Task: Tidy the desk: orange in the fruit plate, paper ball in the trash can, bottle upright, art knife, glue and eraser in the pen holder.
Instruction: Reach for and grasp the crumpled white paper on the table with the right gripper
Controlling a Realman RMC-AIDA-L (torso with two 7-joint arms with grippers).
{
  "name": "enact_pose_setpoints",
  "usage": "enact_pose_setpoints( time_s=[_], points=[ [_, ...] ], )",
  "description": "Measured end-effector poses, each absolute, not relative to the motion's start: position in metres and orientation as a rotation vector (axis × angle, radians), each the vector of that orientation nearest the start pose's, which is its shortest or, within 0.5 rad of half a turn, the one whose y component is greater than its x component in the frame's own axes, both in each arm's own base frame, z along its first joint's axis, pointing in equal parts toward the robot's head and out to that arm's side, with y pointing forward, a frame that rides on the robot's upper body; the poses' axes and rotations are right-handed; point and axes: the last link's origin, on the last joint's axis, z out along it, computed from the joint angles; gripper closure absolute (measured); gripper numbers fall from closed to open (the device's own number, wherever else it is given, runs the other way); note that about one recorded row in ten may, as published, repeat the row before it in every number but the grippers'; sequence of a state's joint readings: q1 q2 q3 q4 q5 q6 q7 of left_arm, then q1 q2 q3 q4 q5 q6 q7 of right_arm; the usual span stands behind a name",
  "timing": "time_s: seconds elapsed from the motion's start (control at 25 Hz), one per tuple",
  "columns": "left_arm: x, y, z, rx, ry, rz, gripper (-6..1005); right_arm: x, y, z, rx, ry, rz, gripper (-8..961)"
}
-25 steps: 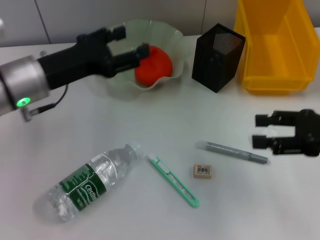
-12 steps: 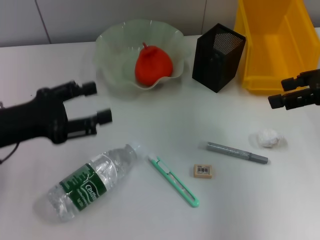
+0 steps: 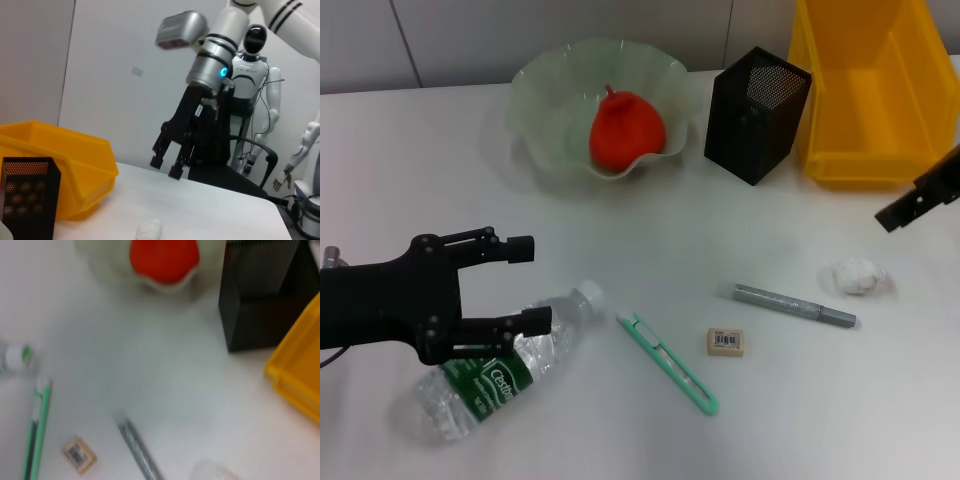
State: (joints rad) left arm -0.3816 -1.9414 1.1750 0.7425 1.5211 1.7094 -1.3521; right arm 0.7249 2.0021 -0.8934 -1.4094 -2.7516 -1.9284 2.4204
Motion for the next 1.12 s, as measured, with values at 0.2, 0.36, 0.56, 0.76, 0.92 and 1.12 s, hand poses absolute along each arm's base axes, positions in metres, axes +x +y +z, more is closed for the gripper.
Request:
enact_pose_setpoints(
  time_s=[0.2,0.36,0.56,0.76,0.92,1.12],
  points=[
    [-0.247,0.288,0.027,-2.921,-0.380,-0.912,170,0.203,0.365,0.090,-2.473,1.179,-0.621,272],
    [-0.249,0.286,0.029,-2.930,-0.374,-0.908,170,0.214,0.369,0.069,-2.442,1.194,-0.722,274],
    [-0.250,0.283,0.032,-2.952,-0.370,-0.905,170,0.221,0.374,0.053,-2.409,1.184,-0.771,276],
    [-0.252,0.282,0.032,-2.952,-0.372,-0.904,171,0.227,0.378,0.043,-2.400,1.181,-0.748,278],
    [-0.251,0.281,0.032,-2.953,-0.373,-0.907,171,0.231,0.378,0.034,-2.404,1.183,-0.761,280],
    [-0.251,0.280,0.031,-2.954,-0.377,-0.912,171,0.234,0.379,0.027,-2.406,1.180,-0.760,282]
  ],
)
